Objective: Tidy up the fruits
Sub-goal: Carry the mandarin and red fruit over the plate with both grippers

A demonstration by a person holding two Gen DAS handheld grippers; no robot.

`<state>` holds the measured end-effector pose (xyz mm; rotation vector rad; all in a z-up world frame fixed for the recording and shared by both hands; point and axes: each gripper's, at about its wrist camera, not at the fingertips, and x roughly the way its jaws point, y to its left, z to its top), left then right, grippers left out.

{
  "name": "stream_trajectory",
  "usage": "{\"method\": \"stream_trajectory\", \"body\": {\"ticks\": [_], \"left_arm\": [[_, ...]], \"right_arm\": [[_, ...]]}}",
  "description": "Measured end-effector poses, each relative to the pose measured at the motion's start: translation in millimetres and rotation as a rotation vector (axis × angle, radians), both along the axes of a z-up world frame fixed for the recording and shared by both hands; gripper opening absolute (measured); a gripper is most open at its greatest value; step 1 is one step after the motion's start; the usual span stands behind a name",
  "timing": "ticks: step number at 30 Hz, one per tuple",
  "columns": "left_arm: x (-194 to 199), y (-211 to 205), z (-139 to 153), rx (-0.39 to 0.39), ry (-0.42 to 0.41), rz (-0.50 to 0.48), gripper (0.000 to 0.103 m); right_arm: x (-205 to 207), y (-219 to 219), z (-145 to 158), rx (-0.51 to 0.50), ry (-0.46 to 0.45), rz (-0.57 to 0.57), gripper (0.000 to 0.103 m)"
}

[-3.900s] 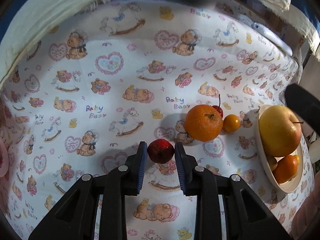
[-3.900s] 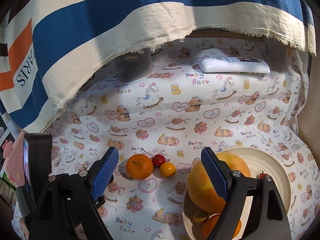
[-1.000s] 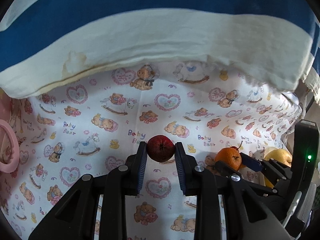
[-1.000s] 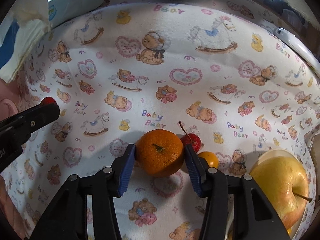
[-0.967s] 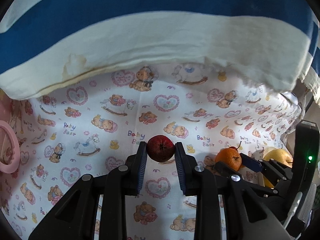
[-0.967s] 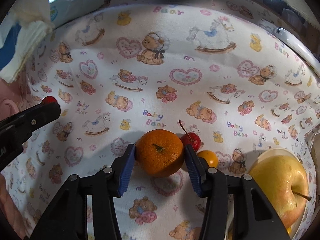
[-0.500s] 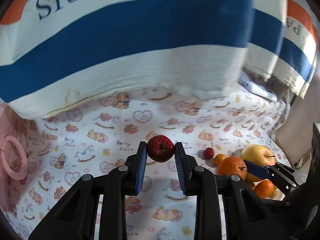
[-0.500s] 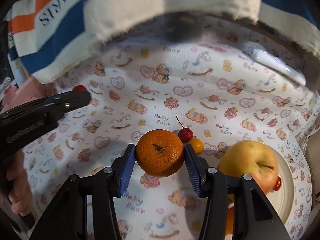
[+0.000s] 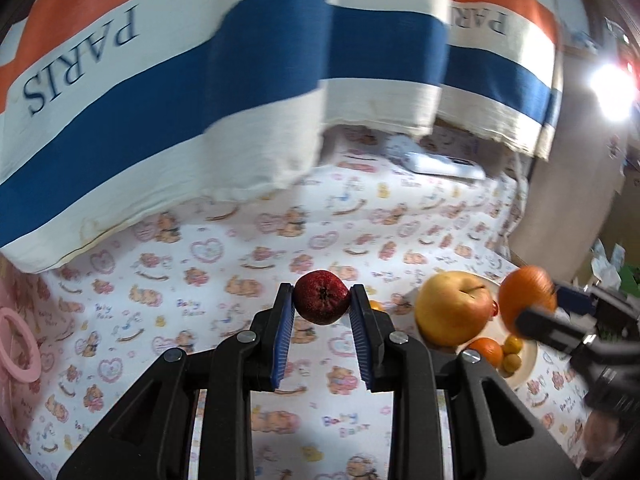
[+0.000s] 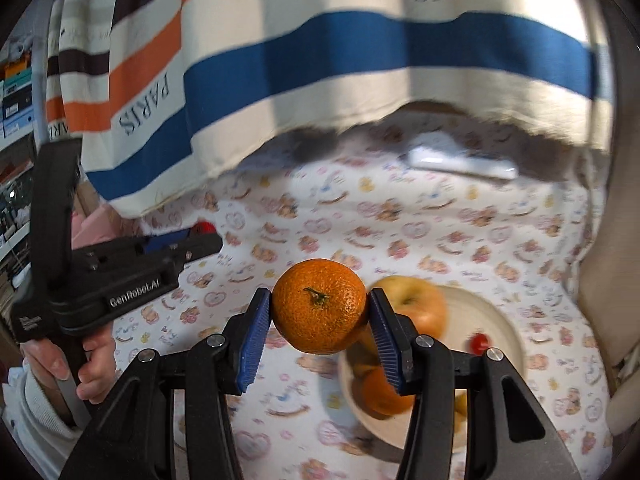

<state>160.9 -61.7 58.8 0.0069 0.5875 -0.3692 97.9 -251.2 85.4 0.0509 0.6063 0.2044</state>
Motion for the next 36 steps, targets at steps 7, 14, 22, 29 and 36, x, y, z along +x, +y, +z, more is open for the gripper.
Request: {"method": "stream_trajectory", "body": {"ticks": [7,14,22,29,36], "left_arm": [[-7.5,-27.9,-15.2,-0.033,0.028,-0.091,0.027],[-15.3,-52.3,-26.5,0.056,0.011,-0.122,0.027],[-8.1,-57.7,-40.8,0.092,0.036,-0.11,0.027],[-6.1,-56.6,-43.2,0.089,0.043,-0.106,0.027],[-9.7,-57.6,-40.4,0.097,0.03,-0.114,0.027]], "right_arm": [[-22.1,-40.8,0.2,0.018,-0.051,-0.058,0.051],[-4.6,-73.5,-25.5,0.065,0.025,-0.137,0.051],[10.4,-84.7,-53.5,0.072,0.105,-0.204,0.051],[18.9,-77.1,-69.6,0.009,0.146,-0.239,0.051],[27.5,-78.1,-81.7,0.003,0.195,-0.237,0.051]]}}
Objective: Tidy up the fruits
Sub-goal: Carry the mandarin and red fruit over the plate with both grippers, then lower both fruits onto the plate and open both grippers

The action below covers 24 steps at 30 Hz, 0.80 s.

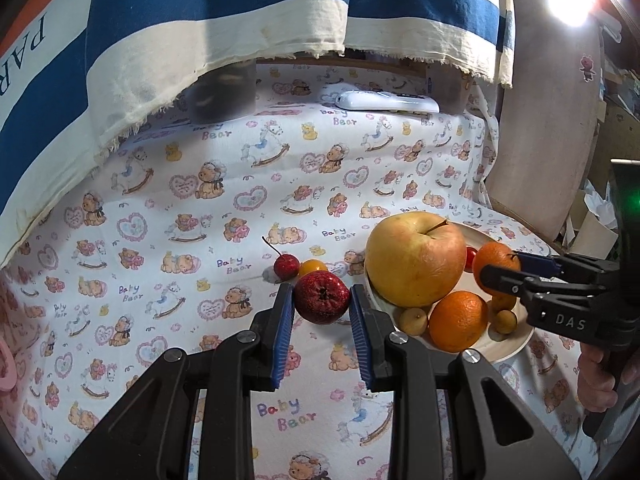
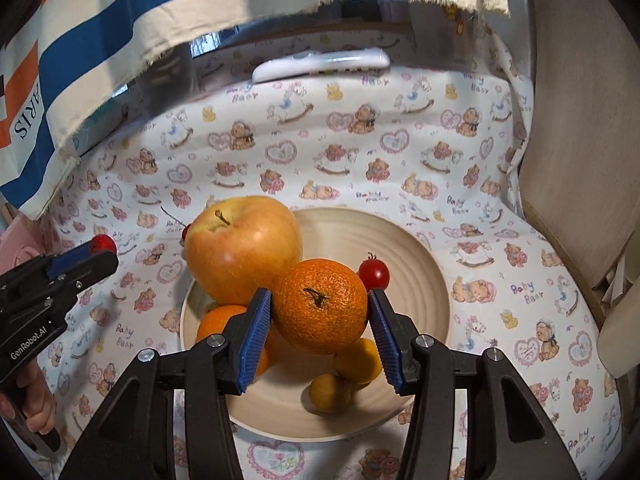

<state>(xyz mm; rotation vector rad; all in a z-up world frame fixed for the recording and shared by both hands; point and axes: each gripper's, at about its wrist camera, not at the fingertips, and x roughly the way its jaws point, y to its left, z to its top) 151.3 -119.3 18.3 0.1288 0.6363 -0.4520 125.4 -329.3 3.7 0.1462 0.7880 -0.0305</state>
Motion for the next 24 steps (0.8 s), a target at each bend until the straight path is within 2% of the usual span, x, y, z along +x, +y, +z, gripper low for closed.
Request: {"method": "stream_trajectory", "body": {"ticks": [12,16,18,24], "left_arm": [[0.4,7.5,6.7,-0.022,-0.005,0.017,0.027],[-0.5,7.2,7.0,-0.021,-0.007,0.017,0.027],[-1.7,6.7,8.1,-0.021,-0.01,0.015,0.027],[-10.4,4.8,17.1,-0.031,-0.032,-0.006,0.027]], "right_arm": [[2.9,5.0,-5.9,-0.012,0.021,0.015,0.051],[0.5,4.8,-2.7,-0.016,-0.004,0.018,0.052],[-1.1,3.9,-1.1,-0.011,-0.009,0.015,0.06],[-11.6,-6.4,12.7,0.034,-0.069,-0.004,0.06]]}}
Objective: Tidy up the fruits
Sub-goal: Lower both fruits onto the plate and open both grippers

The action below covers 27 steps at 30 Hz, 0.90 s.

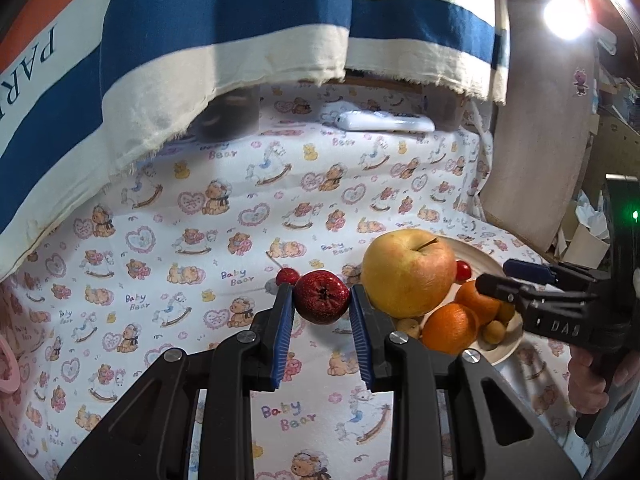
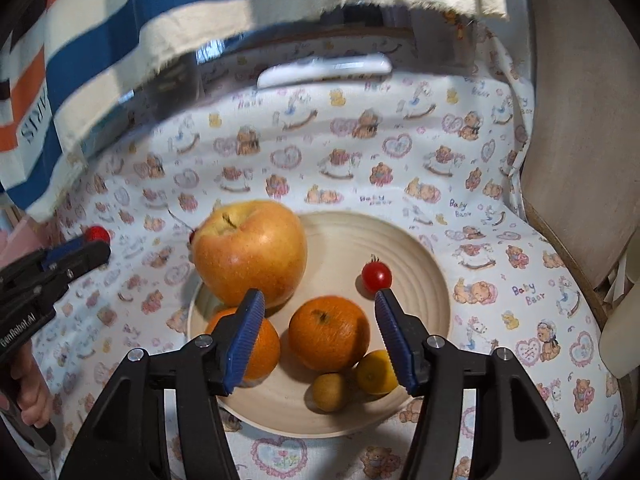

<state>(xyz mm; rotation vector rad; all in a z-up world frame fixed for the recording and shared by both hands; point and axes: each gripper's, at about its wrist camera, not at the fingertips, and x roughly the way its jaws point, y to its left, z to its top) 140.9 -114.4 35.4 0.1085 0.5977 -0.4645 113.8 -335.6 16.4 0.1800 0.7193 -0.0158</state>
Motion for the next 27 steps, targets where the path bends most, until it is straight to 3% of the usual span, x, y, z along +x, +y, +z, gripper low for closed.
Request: {"method": "stream_trajectory", "body": {"ticks": [6,14,20,27], "left_arm": [[-13.8,-19.5,5.2,-0.023,0.005,-0.083,0.027],[-25.8,-70.8,-9.9,0.036,0.062,-0.211,0.027],[-39.0,-98.2,-18.3,0.071,0.066,-0.302,0.027],[-45.0,-120.1,-27.1,0.137,0.061,-0.339,0.027]], "right_arm": [[-16.0,-24.8,22.9,0.098,-0.11,-0.041,0.06],[-21.7,-39.8,24.5,0.189,-0.107,-0.027,0.06],[-23.7,-35.7,22.6,0.174,-0.102,-0.017,0.06],[-25.4,-38.3,23.0,0.173,-0.107,-0.024,0.06]]}}
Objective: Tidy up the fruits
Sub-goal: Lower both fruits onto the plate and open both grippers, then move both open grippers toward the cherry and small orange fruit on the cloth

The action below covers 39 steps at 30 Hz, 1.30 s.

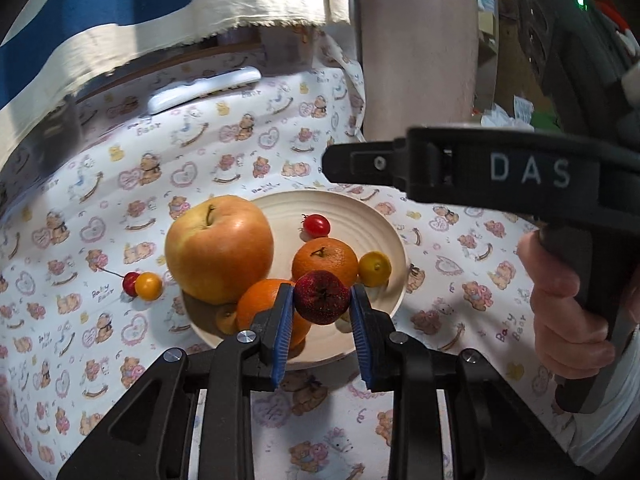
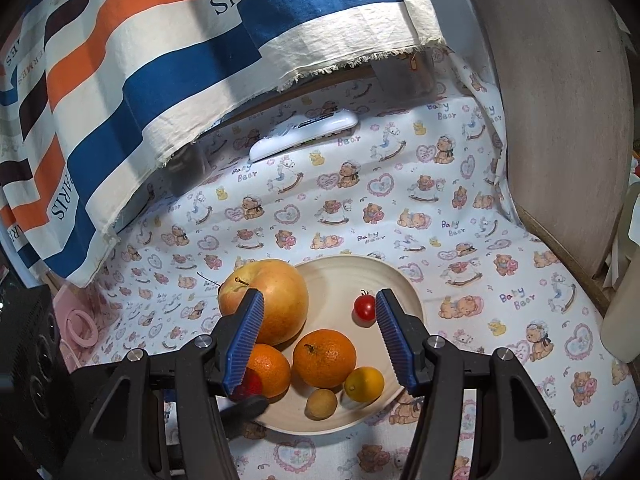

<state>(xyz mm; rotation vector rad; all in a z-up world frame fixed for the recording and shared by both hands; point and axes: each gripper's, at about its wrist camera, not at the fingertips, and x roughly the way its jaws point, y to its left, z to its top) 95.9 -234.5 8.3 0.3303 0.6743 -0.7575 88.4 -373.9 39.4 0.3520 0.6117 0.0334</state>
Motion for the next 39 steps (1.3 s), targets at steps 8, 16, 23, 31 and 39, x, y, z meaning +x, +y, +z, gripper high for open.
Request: {"method": "stream_trajectory", "body": {"ticks": [8,16,23,31,39], "left_arm": [[2.5,-4.9,-7.9,0.023,-0.003,0.007,0.027],[3.0,1.1,-3.8,0.008,-0.033,0.042,0.039],[3.4,21.1,10.5,-0.021,-0.062,0.1,0.039],[0.2,70.5,38.7,-0.144,-0.176,0.205,0.069],[2.9,115.1,50.1,-0.291,-0.276,0.344,0.1]], "right_arm": [[-0.9,-1.0,-0.5,-0.001,0.004,-0.005,0.06],[-1.2,-3.9,-0.1,0.007,0.001,-0.014,0.06],[-2.5,-4.2,1.3,0.01,-0.008,-0.019,0.06],[-6.3,1.7,4.8,-0.006,-0.041,-0.012,0.06],[-9.6,7.8,4.9,-0.042,-0.072,-0.019,0.072]]}}
